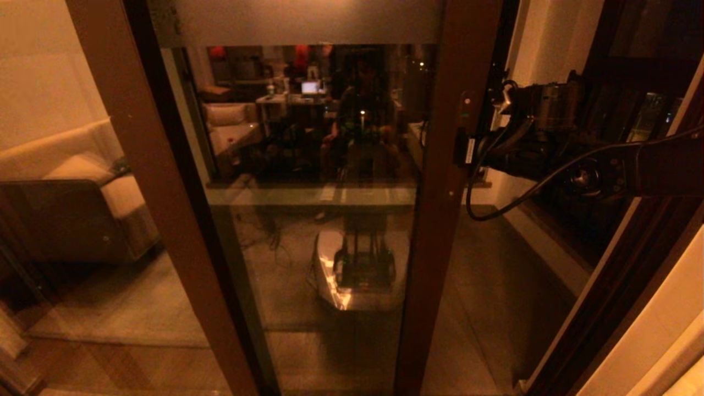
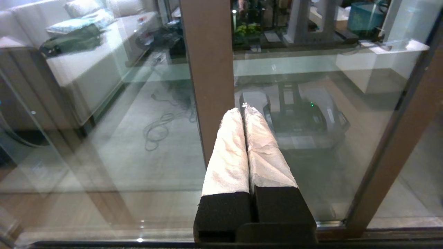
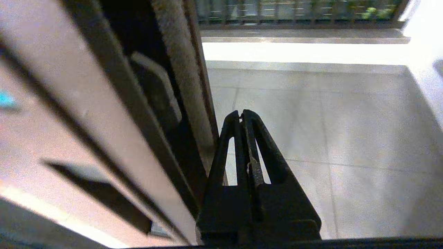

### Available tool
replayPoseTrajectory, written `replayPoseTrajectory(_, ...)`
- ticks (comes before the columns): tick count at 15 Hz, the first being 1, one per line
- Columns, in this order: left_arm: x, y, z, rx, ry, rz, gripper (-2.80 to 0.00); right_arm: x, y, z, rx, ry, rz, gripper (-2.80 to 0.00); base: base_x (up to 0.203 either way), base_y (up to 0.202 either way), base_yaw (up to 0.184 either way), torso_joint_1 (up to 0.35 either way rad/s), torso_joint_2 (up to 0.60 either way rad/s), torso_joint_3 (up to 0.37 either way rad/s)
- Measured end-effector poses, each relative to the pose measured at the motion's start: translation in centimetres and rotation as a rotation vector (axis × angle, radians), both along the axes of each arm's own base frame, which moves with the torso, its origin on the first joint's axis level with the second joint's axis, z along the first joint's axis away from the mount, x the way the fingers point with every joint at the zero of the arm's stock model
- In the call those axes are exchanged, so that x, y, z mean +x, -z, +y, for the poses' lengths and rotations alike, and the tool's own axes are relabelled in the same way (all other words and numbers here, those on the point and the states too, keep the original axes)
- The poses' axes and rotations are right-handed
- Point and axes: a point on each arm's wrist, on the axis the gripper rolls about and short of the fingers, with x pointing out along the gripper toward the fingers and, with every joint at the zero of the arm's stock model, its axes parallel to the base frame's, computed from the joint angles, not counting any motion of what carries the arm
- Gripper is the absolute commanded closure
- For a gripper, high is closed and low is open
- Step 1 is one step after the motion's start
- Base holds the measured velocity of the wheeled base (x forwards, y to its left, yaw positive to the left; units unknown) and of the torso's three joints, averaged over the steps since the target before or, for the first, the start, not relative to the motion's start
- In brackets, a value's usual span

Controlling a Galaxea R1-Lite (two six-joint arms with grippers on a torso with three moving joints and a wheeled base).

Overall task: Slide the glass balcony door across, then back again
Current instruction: Open the slid door

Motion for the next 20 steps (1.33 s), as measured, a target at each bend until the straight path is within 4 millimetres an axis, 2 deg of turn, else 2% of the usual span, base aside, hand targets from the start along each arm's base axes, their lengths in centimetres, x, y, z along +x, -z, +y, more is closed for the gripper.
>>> replayPoseTrajectory(11, 0.0, 0.0, 0.0, 0.001, 0.0, 0.0, 0.0, -0.4, 0.6, 3.9, -0.005, -0.051, 0.005, 0.0, 0.0, 0.0, 0.0, 0.0, 0.0, 0.0)
replayPoseTrajectory(20, 0.0, 0.0, 0.0, 0.0, 0.0, 0.0, 0.0, -0.6, 1.0, 5.8, -0.013, -0.05, 0.006, 0.0, 0.0, 0.0, 0.0, 0.0, 0.0, 0.0)
